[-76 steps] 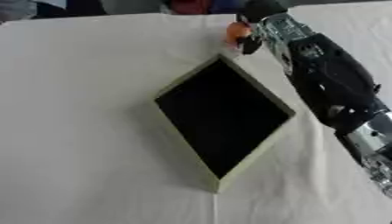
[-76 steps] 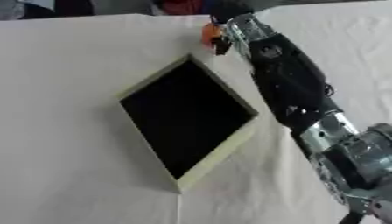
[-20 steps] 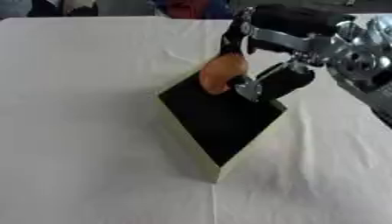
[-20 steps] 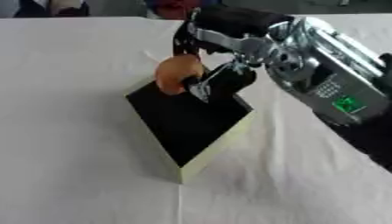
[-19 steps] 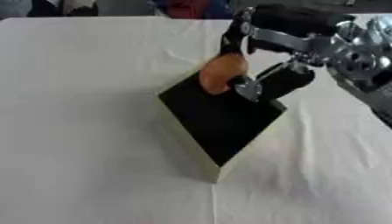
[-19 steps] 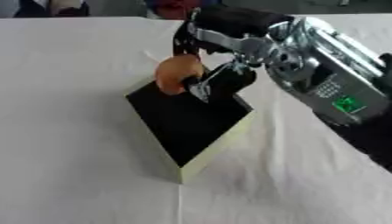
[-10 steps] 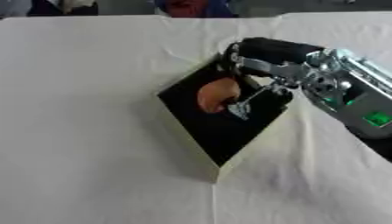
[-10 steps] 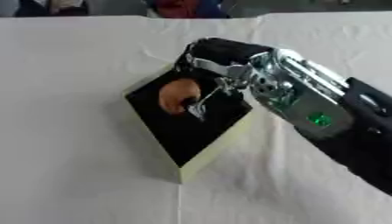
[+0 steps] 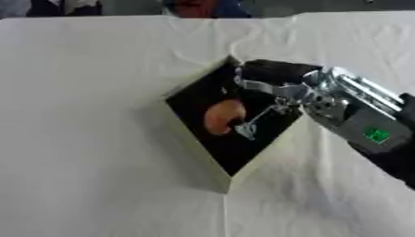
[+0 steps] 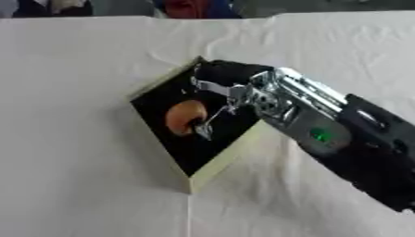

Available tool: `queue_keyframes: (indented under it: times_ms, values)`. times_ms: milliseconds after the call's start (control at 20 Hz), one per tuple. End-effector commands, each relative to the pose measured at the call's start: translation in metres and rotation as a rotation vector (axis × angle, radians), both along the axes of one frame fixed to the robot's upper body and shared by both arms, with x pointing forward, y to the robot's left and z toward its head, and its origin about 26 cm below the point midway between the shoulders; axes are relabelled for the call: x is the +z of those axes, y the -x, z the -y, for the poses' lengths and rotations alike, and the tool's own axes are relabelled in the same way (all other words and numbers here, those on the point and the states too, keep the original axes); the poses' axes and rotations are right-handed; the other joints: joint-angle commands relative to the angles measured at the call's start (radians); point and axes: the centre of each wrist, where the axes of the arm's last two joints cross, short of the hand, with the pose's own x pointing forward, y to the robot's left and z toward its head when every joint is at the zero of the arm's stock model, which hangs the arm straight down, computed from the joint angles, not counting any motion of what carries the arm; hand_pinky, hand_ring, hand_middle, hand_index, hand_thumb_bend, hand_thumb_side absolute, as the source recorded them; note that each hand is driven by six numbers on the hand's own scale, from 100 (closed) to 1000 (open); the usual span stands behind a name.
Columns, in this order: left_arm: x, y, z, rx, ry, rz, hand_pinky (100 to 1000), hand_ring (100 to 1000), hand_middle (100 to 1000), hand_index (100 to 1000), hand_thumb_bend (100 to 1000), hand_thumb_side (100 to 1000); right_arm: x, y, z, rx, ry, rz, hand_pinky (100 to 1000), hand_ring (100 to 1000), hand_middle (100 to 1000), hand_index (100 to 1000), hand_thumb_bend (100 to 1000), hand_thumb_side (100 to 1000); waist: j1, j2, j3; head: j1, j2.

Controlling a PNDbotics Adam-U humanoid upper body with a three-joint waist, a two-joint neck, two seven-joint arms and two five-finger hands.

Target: Pick up objects on the table and place them in the box.

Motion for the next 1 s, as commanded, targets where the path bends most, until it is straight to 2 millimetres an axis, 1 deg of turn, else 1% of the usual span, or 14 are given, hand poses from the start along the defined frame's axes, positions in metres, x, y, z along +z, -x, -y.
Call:
queue_keyframes:
  times_ms: [50, 150, 200, 250, 350, 450, 500, 550, 600, 750, 800, 850, 1000]
  values:
    - [0.008, 0.002, 0.000, -0.005, -0.019, 0.023, 623, 649, 737, 776, 100, 659, 0.011, 0.001, -0.001, 0.022, 0.023, 0.052, 696, 778, 571, 708, 100, 215, 0.003, -0.017, 0.002, -0.002, 0.004]
    - [0.007, 0.002, 0.000, -0.006, -0.018, 0.022, 623, 649, 737, 776, 100, 659, 0.013, 0.001, -0.003, 0.038, 0.050, 0.070, 730, 811, 627, 750, 100, 292, 0.003, -0.017, 0.001, -0.002, 0.005]
    - [0.007, 0.002, 0.000, -0.006, -0.018, 0.022, 623, 650, 737, 775, 100, 659, 0.014, 0.001, -0.003, 0.044, 0.067, 0.077, 753, 832, 667, 771, 100, 351, 0.003, -0.017, 0.001, -0.002, 0.006]
    - [0.007, 0.002, 0.000, -0.005, -0.017, 0.022, 623, 650, 737, 775, 100, 659, 0.015, 0.001, -0.003, 0.050, 0.088, 0.082, 758, 837, 677, 778, 100, 368, 0.003, -0.017, 0.001, -0.002, 0.006]
    - [0.007, 0.003, 0.000, -0.004, -0.016, 0.021, 623, 650, 738, 775, 100, 660, 0.017, 0.001, -0.004, 0.058, 0.127, 0.091, 787, 872, 742, 836, 100, 484, 0.003, -0.018, 0.001, -0.003, 0.007]
    - [0.007, 0.003, 0.000, -0.003, -0.015, 0.020, 623, 650, 738, 775, 100, 660, 0.021, 0.001, -0.004, 0.063, 0.156, 0.105, 811, 898, 787, 881, 100, 562, 0.003, -0.018, 0.000, -0.003, 0.007]
    - [0.006, 0.003, 0.000, -0.003, -0.015, 0.019, 623, 650, 738, 775, 100, 660, 0.023, 0.002, -0.004, 0.064, 0.168, 0.114, 821, 907, 801, 900, 100, 628, 0.003, -0.019, 0.000, -0.002, 0.007]
    - [0.006, 0.003, 0.000, -0.002, -0.015, 0.019, 623, 650, 738, 775, 100, 660, 0.026, 0.002, -0.003, 0.066, 0.177, 0.126, 826, 911, 808, 905, 100, 652, 0.003, -0.019, -0.001, -0.001, 0.007]
    - [0.006, 0.003, 0.000, -0.002, -0.015, 0.019, 623, 650, 738, 775, 100, 659, 0.028, 0.003, -0.003, 0.068, 0.183, 0.135, 826, 906, 799, 898, 100, 640, 0.003, -0.020, -0.001, -0.001, 0.007]
    - [0.006, 0.003, -0.001, 0.000, -0.015, 0.018, 623, 650, 738, 775, 100, 658, 0.041, 0.008, -0.001, 0.069, 0.165, 0.187, 820, 898, 785, 891, 100, 553, 0.004, -0.021, -0.004, 0.000, 0.008]
    - [0.006, 0.003, -0.001, 0.000, -0.015, 0.018, 623, 650, 738, 775, 100, 658, 0.045, 0.010, 0.000, 0.068, 0.154, 0.202, 820, 898, 785, 891, 100, 553, 0.004, -0.022, -0.004, 0.000, 0.008]
    - [0.006, 0.003, -0.001, 0.001, -0.015, 0.018, 623, 650, 738, 774, 100, 658, 0.050, 0.013, 0.001, 0.065, 0.137, 0.222, 817, 893, 776, 887, 100, 524, 0.004, -0.022, -0.006, 0.001, 0.008]
    - [0.006, 0.003, -0.001, 0.004, -0.015, 0.018, 623, 651, 738, 774, 100, 658, 0.067, 0.023, 0.005, 0.061, 0.084, 0.298, 820, 888, 769, 884, 100, 482, 0.005, -0.024, -0.009, 0.004, 0.009]
